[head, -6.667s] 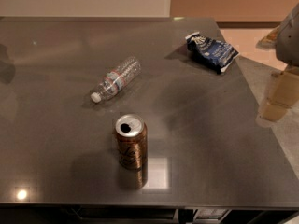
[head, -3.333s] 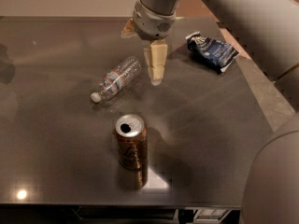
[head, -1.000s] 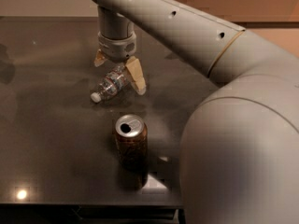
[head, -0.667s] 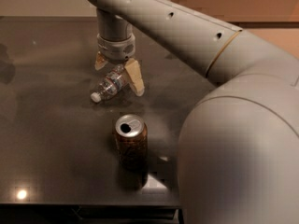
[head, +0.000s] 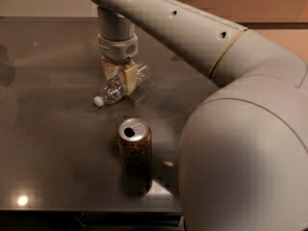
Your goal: Place water bottle upright
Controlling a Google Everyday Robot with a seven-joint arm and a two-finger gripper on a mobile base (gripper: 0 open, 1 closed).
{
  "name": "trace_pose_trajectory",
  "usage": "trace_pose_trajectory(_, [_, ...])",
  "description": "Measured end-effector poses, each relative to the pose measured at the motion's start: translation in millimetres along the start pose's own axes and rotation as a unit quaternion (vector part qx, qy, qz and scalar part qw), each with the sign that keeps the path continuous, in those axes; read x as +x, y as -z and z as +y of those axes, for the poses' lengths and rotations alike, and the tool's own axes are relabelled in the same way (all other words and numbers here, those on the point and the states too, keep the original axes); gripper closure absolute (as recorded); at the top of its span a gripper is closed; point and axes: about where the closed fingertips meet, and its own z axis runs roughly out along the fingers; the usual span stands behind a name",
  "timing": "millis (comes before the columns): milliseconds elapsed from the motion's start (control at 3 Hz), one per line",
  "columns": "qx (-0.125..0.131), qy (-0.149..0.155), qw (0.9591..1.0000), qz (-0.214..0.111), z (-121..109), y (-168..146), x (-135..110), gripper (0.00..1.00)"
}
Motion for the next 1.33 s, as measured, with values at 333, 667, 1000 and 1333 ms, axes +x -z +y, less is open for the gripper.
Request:
trace_pose_trajectory(333, [0.001, -0.004, 1.0000, -0.006, 0, 4, -1, 0.69])
trace_pose_trajectory(667, [0.012, -0.028, 0.9990, -0.032, 4, 19, 0, 0.93])
trace_pose_trajectory(1000, [0.046, -0.077, 0.9925, -0.083, 12, 49, 4, 1.00])
trace_pose_trajectory(1333, [0.082, -0.124, 0.9782, -0.145, 21, 80, 3, 1.00])
